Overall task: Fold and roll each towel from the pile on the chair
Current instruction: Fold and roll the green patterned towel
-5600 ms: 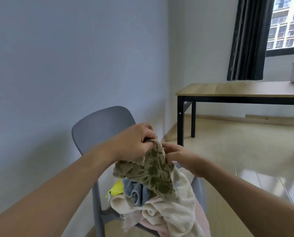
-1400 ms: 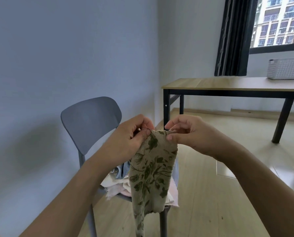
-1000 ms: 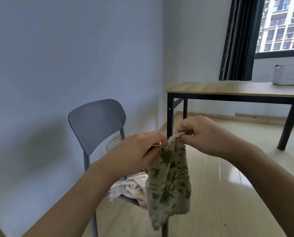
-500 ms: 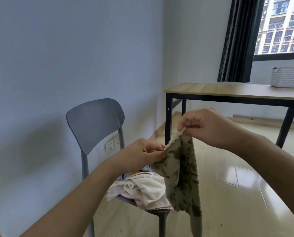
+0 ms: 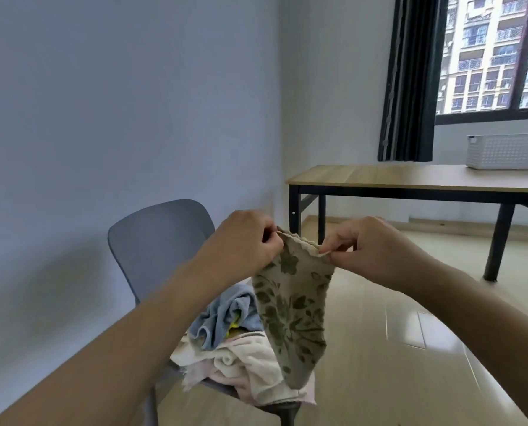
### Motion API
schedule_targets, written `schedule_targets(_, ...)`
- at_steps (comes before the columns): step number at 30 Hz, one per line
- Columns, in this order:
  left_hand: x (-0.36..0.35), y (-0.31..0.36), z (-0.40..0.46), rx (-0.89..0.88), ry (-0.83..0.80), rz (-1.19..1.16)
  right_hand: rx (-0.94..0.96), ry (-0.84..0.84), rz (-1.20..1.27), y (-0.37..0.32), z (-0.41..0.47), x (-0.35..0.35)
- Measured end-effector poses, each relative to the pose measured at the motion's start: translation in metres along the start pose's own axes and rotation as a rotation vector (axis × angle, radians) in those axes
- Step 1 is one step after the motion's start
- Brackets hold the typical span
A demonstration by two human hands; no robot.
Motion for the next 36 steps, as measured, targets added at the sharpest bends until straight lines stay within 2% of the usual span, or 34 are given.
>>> schedule_targets(3, 0.009, 0.011, 0.014, -0.093, 0.026, 0.040, -0.046, -0.008, 0.037, 0.000, 0.000, -0.007)
schedule_targets(10, 0.021, 0.006, 0.020, -0.150, -0.011, 0.110, -0.181, -0.138, 0.326, -0.009, 0.001, -0.041)
schedule_targets(14, 0.029, -0.001, 0.017, -0.180, 0.038, 0.149, -0.236, -0.128, 0.469, -0.016, -0.004, -0.052)
schedule_targets(16, 0.030, -0.003, 0.014, -0.195, 0.045, 0.167, -0.232, -0.092, 0.422, -0.016, -0.006, -0.055)
schedule_targets(21, 0.031, 0.001, 0.009, -0.242, 0.040, 0.177, -0.147, -0.017, 0.092, -0.018, -0.006, -0.055)
schedule_targets(28, 0.033, -0.004, 0.007, -0.205, 0.039, 0.167, 0.215, -0.010, -0.204, -0.050, -0.017, -0.059)
schedule_targets(32, 0.031, -0.006, 0.008, -0.193, 0.042, 0.126, 0.193, -0.002, -0.209, -0.048, -0.019, -0.073)
schedule_targets(36, 0.027, -0.008, 0.001, -0.232, -0.037, 0.102, 0.153, 0.090, -0.192, -0.042, -0.014, -0.061)
Point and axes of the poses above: each hand's wrist, its own z-axis towards the middle knuckle, its own x-axis out of the back of the hand, y = z × x, the point moved 10 cm from there along z, towards the middle knuckle, and after that the axes turned 12 degrees about y, right-handed, at the moved point
